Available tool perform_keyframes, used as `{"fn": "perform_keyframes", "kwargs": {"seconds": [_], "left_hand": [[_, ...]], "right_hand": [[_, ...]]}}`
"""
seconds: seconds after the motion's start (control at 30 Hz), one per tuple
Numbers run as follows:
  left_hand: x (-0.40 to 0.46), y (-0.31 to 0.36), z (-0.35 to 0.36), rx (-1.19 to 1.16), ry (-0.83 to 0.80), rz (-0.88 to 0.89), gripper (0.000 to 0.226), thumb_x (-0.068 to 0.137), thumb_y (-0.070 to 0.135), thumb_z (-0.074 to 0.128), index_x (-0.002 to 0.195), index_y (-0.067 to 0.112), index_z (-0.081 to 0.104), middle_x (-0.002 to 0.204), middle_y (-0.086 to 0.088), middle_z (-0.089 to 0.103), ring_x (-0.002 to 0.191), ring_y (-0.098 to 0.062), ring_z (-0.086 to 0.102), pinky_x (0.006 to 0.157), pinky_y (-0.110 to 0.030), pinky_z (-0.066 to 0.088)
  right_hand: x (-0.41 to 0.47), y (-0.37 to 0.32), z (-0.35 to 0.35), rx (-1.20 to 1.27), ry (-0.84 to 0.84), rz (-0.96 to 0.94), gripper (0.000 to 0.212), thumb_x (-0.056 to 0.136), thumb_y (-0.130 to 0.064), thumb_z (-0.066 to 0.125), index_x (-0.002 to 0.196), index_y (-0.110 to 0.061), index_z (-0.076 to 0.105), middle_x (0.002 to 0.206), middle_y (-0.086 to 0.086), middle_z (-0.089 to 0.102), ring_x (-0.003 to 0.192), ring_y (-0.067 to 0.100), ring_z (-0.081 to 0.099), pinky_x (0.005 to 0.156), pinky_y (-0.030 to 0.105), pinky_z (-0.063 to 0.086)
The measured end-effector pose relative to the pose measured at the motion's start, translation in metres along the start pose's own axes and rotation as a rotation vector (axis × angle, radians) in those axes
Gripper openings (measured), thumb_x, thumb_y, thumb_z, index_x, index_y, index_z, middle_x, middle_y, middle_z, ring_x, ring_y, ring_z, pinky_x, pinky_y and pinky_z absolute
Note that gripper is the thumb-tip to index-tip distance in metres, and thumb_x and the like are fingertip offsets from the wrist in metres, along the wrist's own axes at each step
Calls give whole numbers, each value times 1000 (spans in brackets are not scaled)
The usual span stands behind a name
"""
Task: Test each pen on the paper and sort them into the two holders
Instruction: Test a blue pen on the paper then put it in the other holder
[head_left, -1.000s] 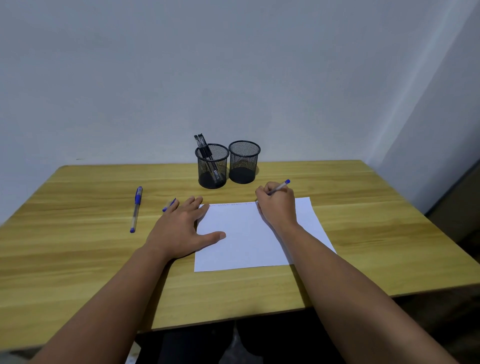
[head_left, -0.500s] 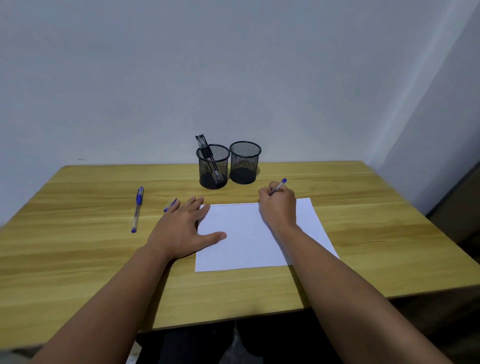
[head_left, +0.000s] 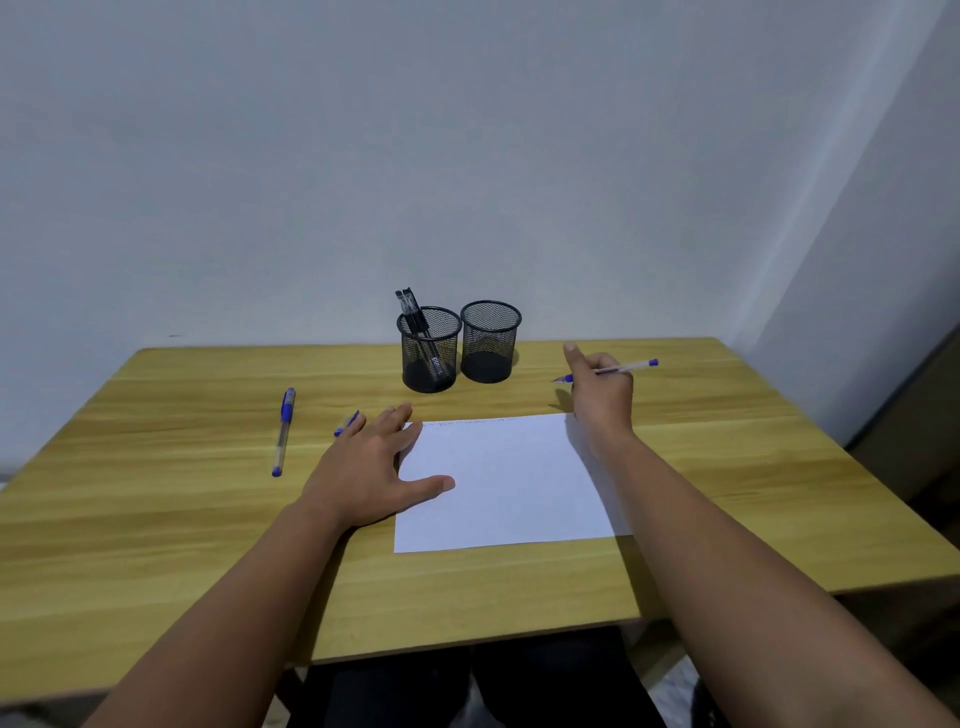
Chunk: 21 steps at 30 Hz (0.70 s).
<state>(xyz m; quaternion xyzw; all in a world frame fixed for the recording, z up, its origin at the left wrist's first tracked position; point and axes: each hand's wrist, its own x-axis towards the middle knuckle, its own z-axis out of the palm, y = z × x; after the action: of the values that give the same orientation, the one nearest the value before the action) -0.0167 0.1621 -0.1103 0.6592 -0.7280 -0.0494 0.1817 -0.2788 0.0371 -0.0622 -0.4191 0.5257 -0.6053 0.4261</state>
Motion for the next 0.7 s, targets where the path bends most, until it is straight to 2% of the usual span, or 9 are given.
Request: {"fn": "perform_keyframes", "kwargs": {"seconds": [0.1,0.2,0.23,0.3,0.4,0.5,0.6,0.7], "left_hand": [[-3,0,0,-79,104,29,91,76,87,54,146,28,51,163,9,33,153,-9,25,116,-36,30],[1,-5,-4,-40,298,104,69,90,70,50,135,21,64,145,-1,58,133,-23,51,105,-41,45],[4,-8,-6,14,355,96,61,93,63,49,131,19,68,135,-2,64,123,-26,56,98,-44,48],[10,-16,-14,166,418,-9,48,94,51,50,123,19,72,120,-4,68,109,-31,58,88,-46,49],[16,-24,-30,370,283,-228,36,96,41,54,120,20,71,120,-6,64,112,-35,55,91,-50,43],[18,-27,-40,474,78,-351,36,99,45,46,115,24,71,122,-4,61,117,-29,53,96,-48,40],[18,-28,-40,479,73,-387,33,100,41,46,109,26,74,115,-2,62,113,-28,56,91,-43,40],[19,-28,-39,472,68,-358,29,99,35,47,103,25,73,108,0,64,107,-29,58,78,-36,36]], "right_hand": [[0,-15,-7,3,-65,35,41,100,-37,75,76,-10,56,60,6,53,38,5,40,39,17,33],[-1,-27,-7,53,-169,180,47,107,-52,53,91,-16,78,73,0,75,46,7,56,44,17,41],[-1,-30,-6,59,-190,203,49,110,-50,47,96,-16,80,76,-1,76,48,8,57,47,18,43],[-2,-31,-3,64,-209,172,37,110,-38,51,97,-16,76,74,0,72,47,9,55,48,19,41],[-9,-29,0,77,-254,93,18,103,-28,70,91,-15,67,72,0,70,48,8,54,44,19,41],[-17,-27,4,57,-355,132,15,100,-31,73,98,-16,74,84,1,81,54,7,59,46,18,45],[-22,-27,4,11,-469,194,17,103,-20,67,111,-11,78,105,12,83,61,11,61,46,18,45],[-26,-25,-2,-50,-562,190,19,102,-13,69,118,-7,77,111,13,83,64,12,64,46,18,44]]}}
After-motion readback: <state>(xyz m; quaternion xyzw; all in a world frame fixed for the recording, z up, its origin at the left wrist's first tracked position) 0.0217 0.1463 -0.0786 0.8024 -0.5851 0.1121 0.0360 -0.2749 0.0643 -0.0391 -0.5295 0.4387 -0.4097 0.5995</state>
